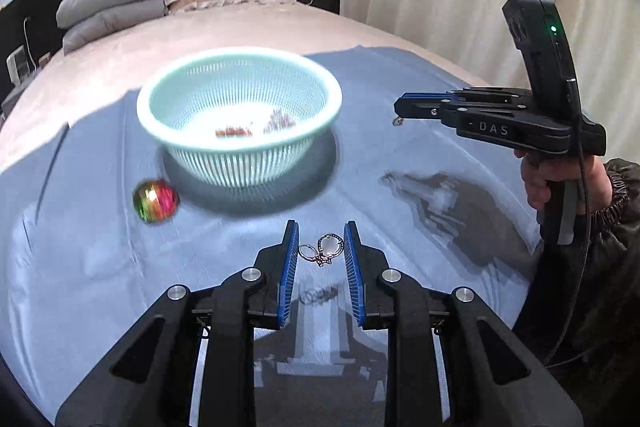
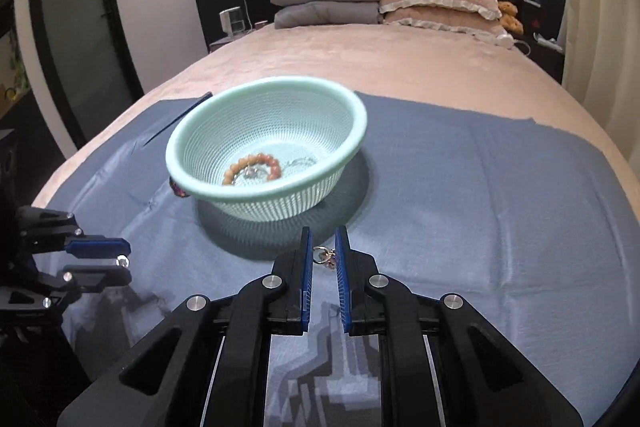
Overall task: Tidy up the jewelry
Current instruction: 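Carry both charms over the colander and open both tools to drop them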
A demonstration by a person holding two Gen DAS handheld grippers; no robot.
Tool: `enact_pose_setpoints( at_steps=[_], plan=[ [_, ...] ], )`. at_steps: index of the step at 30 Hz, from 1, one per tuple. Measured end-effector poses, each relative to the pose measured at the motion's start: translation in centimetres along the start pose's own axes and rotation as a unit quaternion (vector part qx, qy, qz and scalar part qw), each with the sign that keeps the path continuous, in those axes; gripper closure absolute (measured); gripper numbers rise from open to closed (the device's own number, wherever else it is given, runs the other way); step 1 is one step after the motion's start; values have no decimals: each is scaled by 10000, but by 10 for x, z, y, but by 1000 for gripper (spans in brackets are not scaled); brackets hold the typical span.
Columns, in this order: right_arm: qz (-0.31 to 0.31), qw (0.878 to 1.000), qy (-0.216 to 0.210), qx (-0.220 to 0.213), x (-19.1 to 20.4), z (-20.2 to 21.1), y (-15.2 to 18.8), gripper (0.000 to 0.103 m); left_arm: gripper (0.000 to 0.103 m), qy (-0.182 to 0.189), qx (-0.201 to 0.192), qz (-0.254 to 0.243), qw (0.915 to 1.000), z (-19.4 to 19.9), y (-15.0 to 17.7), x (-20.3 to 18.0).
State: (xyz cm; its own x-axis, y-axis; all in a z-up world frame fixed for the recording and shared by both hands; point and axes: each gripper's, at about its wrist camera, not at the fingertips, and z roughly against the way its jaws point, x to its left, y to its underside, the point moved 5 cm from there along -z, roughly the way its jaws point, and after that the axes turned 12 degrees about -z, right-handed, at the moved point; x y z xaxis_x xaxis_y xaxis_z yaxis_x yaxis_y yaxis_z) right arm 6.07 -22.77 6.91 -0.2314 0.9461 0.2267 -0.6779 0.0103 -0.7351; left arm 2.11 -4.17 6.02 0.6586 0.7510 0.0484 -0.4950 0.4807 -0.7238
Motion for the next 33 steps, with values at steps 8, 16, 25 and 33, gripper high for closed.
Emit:
enact_pose_setpoints(
  at_steps=[8,16,25,33],
  plan=[
    [459,9981,-19,-408,23,15,-67,93,79,-306,-422,-190,9985,16,-80,47],
    [575,9976,-291,-266,46,-25,-81,93,79,-215,-172,-83,9996,-10,-90,76],
    [418,9982,-355,238,43,-83,-60,93,79,-25,192,166,9997,-53,-55,89],
    [294,9981,-336,417,37,-97,-45,93,79,100,226,306,9992,-65,-44,90]
  ],
)
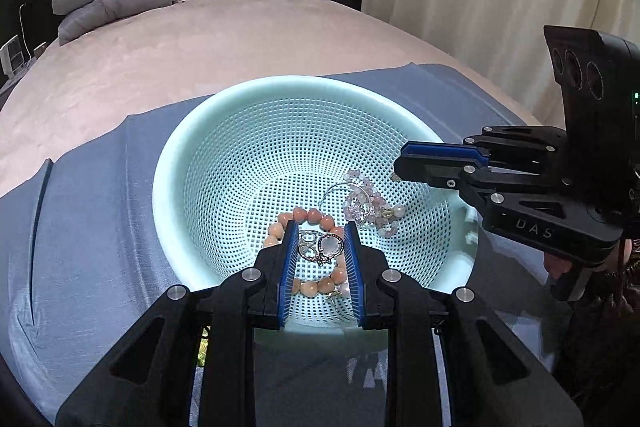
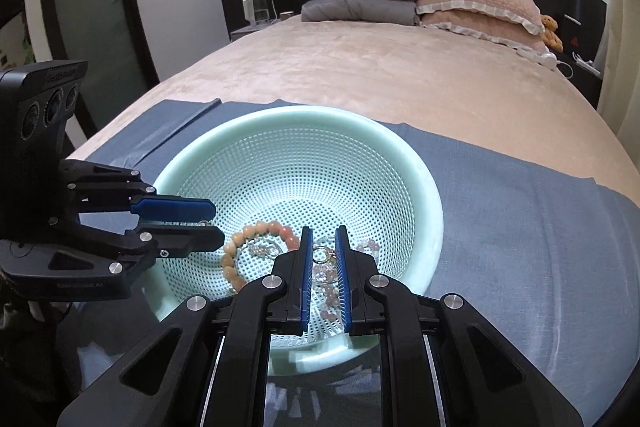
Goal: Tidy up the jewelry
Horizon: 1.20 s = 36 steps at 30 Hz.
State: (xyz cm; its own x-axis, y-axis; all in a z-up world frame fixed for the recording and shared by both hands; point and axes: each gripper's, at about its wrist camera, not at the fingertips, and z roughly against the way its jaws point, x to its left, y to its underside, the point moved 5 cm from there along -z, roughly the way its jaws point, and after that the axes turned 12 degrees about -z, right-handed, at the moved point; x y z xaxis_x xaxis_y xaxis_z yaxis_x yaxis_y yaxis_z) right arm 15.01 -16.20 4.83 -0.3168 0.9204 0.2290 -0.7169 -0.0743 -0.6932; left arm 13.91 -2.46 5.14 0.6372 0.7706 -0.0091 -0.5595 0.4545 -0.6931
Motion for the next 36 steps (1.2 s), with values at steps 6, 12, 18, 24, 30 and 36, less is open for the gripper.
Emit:
enact_pose_setpoints(
  at_steps=[6,12,18,24,30,36],
  plan=[
    [39,10000,-14,-22,1,0,2,91,76,53,26,-21,10000,1,-1,1],
    [103,9997,69,-230,-2,15,-6,61,39,-226,-177,-121,9995,18,-8,2],
    [-82,9973,309,-660,-18,36,-19,30,29,-621,-246,-7,9978,38,-11,22],
    [-244,9963,656,-490,-35,21,-16,17,24,-824,-55,473,9955,32,3,57],
    [-451,9962,706,-216,-49,0,-3,17,24,-653,255,835,9940,5,20,68],
    [-656,9962,567,-86,-56,-14,1,17,24,-605,347,791,9944,-11,21,62]
  ],
)
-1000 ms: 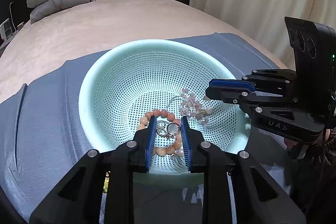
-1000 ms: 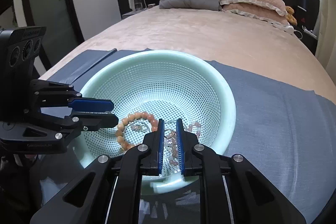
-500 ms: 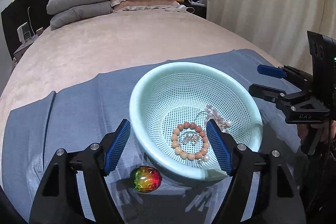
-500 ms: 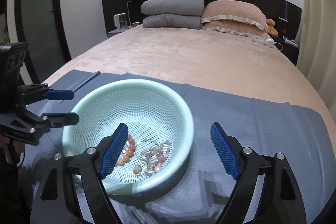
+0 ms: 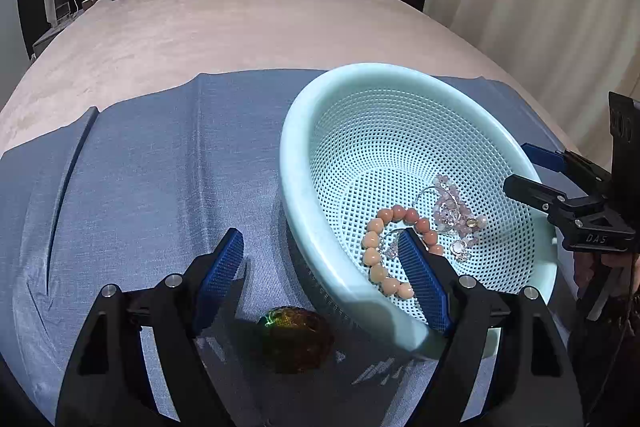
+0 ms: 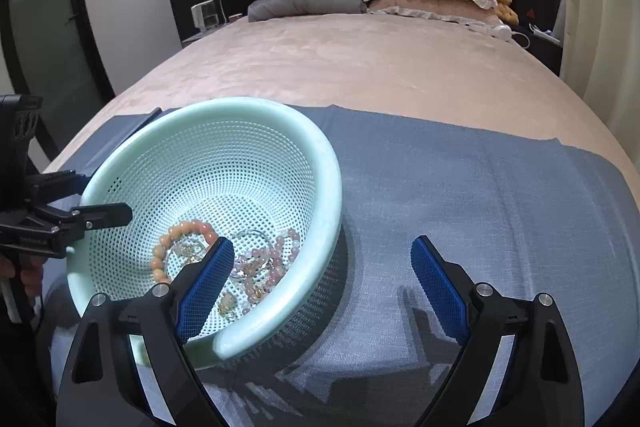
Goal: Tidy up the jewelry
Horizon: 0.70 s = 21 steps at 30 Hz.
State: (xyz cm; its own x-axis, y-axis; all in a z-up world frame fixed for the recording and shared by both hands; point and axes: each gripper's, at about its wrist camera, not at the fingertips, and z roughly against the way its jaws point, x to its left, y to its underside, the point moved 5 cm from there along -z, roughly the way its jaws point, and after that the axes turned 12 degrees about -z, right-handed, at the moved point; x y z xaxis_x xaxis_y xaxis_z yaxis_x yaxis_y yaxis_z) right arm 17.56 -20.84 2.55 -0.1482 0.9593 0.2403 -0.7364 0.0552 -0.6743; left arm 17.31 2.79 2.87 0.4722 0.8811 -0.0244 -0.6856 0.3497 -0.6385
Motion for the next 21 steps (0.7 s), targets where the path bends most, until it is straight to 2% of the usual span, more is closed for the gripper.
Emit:
enact_pose_setpoints(
  at_steps=[1,2,3,4,6,10,13,21],
  plan=[
    [-32,10000,-32,33,-1,-2,1,20,24,-49,33,-71,10000,-3,-1,-2],
    [-54,9999,-94,73,0,-4,2,27,24,-62,35,-124,9999,-4,-2,-6],
    [-62,9998,-147,147,1,-5,4,48,24,-22,21,-170,9999,-5,-2,-9],
    [-64,9994,-237,229,3,-7,5,58,24,82,16,-229,9997,-5,-3,-15],
    [71,9991,-311,268,11,-5,8,67,24,151,-14,-415,9990,-5,-5,-28],
    [204,9995,-115,202,16,4,9,69,24,-160,108,-806,9966,-2,-6,-49],
    [80,9995,-189,258,13,11,13,70,24,91,131,-640,9978,2,-3,-51],
    [168,9998,-86,94,13,50,24,70,24,-2,-17,-875,9962,34,1,-77]
  ],
)
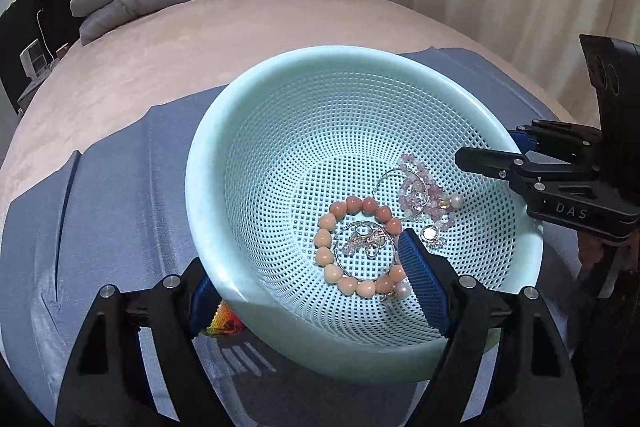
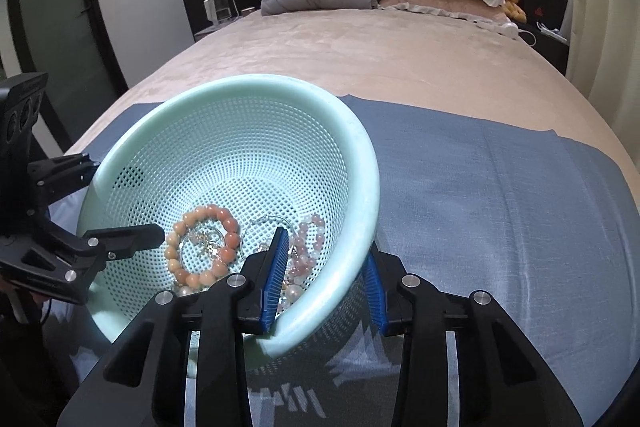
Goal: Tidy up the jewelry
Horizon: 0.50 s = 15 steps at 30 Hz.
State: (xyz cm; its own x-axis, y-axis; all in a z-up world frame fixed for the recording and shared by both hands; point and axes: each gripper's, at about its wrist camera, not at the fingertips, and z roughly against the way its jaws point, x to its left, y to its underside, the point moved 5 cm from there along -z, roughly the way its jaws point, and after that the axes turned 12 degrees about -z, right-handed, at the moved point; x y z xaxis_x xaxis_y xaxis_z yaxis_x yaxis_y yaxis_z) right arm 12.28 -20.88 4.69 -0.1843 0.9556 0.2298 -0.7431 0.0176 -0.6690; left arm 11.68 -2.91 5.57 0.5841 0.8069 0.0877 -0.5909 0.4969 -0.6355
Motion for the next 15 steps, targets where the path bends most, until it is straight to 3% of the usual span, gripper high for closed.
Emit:
enact_pose_setpoints(
  at_steps=[15],
  plan=[
    [11,9999,113,-23,3,58,50,67,24,-55,18,-184,9998,45,28,-59]
  ],
)
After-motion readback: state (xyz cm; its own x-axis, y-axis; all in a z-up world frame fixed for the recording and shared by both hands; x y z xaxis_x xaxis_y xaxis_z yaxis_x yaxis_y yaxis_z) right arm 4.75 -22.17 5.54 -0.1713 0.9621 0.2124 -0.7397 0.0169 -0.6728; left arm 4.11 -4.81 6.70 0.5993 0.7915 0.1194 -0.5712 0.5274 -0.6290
